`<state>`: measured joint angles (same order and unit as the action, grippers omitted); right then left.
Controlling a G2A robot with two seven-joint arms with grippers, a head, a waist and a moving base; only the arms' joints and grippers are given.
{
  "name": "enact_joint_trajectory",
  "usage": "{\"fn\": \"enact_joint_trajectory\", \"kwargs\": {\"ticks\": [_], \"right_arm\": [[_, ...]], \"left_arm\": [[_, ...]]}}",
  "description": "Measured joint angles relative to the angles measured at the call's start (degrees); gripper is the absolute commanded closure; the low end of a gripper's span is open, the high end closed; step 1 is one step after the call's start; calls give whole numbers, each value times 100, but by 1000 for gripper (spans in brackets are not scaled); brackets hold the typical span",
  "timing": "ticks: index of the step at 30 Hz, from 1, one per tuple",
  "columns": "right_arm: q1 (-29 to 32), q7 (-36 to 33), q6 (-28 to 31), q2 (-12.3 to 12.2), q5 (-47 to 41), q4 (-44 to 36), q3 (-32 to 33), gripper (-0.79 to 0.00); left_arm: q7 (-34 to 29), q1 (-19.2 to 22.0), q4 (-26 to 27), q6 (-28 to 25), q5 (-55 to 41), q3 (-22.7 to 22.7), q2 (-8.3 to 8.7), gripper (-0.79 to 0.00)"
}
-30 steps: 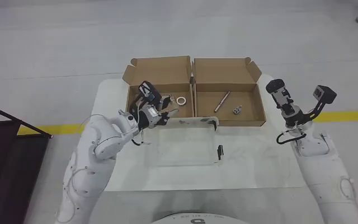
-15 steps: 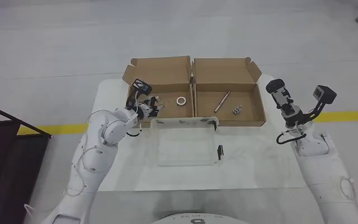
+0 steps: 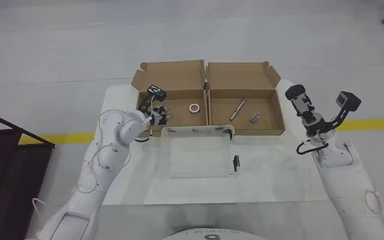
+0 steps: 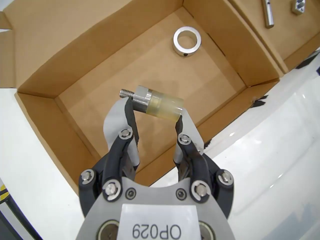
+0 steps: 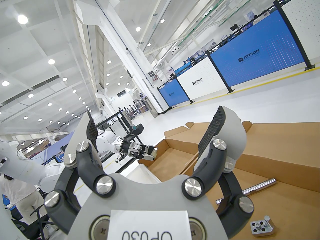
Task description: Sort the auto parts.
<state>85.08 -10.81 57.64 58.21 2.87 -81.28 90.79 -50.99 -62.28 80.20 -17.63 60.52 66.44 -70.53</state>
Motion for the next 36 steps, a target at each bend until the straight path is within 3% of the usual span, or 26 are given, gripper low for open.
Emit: {"fn": "enact_joint_trajectory", "kwargs": {"ticks": [2, 4, 9, 13, 19, 28, 36], "right_arm": [[0, 0, 0, 0, 0, 0, 0, -785], [0, 0, 0, 0, 0, 0, 0, -785], [0, 0, 0, 0, 0, 0, 0, -785], [0, 0, 0, 0, 0, 0, 0, -785], [0, 0, 0, 0, 0, 0, 0, -785], [0, 0, 0, 0, 0, 0, 0, -785], [0, 0, 0, 0, 0, 0, 0, -785]], "left_arm": [[83, 58, -204, -27, -16, -43, -8, -625], [168, 104, -356, -61, -29, -71, -12, -782], [297, 154, -439, -114, -89, -81, -11, -785], [562, 48, -199, -553, -368, 30, 23, -785], [1464, -684, 460, -1464, -1635, 766, 159, -785], [2475, -2058, 1683, -2377, -2077, 1996, 383, -785], [2487, -2155, 1799, -2452, -1970, 2043, 398, -785]]}}
